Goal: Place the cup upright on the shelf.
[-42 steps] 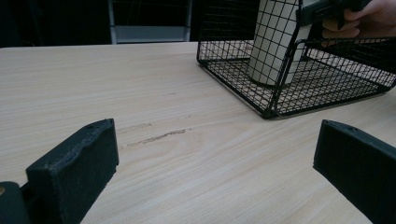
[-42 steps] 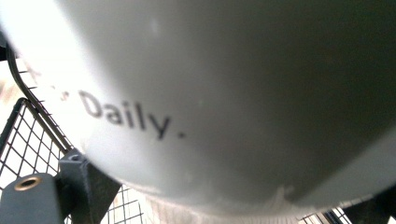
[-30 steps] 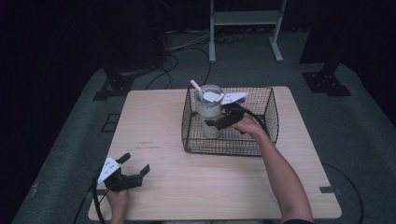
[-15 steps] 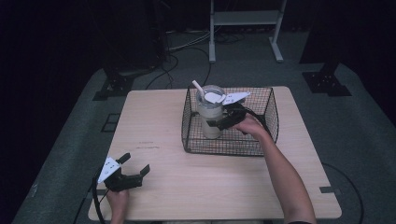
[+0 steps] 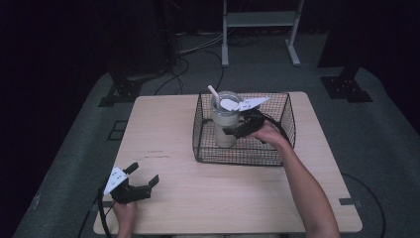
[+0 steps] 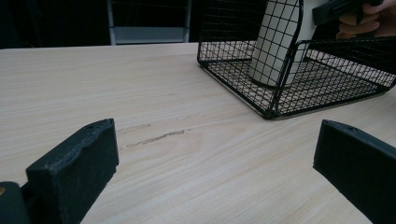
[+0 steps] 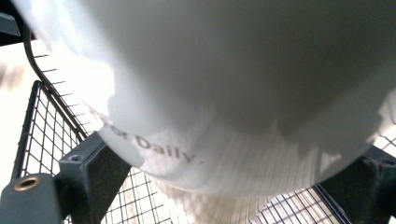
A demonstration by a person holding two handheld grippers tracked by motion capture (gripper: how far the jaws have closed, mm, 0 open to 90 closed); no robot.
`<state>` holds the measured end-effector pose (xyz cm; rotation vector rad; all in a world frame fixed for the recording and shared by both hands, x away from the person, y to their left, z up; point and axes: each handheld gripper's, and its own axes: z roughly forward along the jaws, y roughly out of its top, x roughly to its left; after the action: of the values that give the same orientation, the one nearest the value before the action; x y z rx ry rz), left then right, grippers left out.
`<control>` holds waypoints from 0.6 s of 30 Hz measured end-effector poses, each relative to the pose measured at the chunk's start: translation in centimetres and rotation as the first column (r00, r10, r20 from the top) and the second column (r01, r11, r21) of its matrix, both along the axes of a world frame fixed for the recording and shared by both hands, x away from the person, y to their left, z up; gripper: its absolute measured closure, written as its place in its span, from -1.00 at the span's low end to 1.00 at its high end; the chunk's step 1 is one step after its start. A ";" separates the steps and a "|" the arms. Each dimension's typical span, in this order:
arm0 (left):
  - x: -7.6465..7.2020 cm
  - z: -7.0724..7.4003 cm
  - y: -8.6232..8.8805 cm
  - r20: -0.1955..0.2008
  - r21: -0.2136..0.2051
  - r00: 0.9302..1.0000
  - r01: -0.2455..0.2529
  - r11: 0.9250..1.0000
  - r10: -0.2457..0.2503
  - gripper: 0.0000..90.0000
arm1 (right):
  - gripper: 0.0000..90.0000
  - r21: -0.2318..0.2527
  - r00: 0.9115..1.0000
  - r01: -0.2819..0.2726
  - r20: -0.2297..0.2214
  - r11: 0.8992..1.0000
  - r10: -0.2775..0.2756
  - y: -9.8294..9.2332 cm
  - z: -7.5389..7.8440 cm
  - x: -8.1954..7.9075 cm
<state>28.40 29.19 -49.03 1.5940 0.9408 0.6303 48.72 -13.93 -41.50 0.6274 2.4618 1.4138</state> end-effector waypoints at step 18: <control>-0.1 0.0 -0.1 0.000 0.003 1.000 0.004 1.000 -0.004 -1.00 | -0.81 -0.011 0.994 0.074 -0.085 0.997 -0.075 -2.3 2.2 -2.3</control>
<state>28.33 29.13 -49.02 1.5983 0.9370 0.6297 46.37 -16.24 -39.31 0.7843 2.4792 1.3757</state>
